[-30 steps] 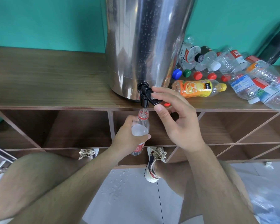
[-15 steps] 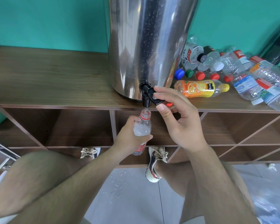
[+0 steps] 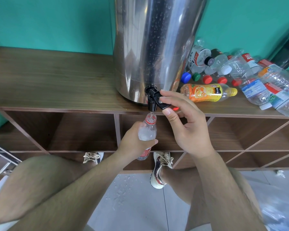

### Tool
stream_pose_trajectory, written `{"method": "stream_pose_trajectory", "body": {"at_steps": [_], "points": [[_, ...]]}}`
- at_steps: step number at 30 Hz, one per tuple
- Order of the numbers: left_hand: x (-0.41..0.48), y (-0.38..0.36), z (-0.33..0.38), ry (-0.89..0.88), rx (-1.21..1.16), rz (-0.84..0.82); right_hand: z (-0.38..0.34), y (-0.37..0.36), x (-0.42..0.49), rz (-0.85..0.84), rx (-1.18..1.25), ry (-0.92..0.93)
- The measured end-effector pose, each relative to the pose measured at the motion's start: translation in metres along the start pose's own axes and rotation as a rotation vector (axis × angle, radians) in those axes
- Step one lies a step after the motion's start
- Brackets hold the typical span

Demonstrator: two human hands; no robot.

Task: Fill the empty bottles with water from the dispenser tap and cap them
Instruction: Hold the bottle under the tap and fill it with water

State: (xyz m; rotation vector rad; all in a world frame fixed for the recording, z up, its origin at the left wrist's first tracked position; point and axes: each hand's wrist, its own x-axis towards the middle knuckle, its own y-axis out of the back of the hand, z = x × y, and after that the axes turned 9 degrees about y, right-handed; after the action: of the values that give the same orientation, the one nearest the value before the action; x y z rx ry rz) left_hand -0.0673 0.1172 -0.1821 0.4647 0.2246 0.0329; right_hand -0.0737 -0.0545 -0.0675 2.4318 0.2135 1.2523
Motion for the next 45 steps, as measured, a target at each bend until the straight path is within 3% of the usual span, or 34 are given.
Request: {"method": "stream_pose_trajectory", "body": {"at_steps": [45], "points": [[0.0052,-0.0036,-0.0057,-0.008,-0.014,0.019,0.0006,-0.0063,0.0003,0.060,-0.041,-0.023]]}}
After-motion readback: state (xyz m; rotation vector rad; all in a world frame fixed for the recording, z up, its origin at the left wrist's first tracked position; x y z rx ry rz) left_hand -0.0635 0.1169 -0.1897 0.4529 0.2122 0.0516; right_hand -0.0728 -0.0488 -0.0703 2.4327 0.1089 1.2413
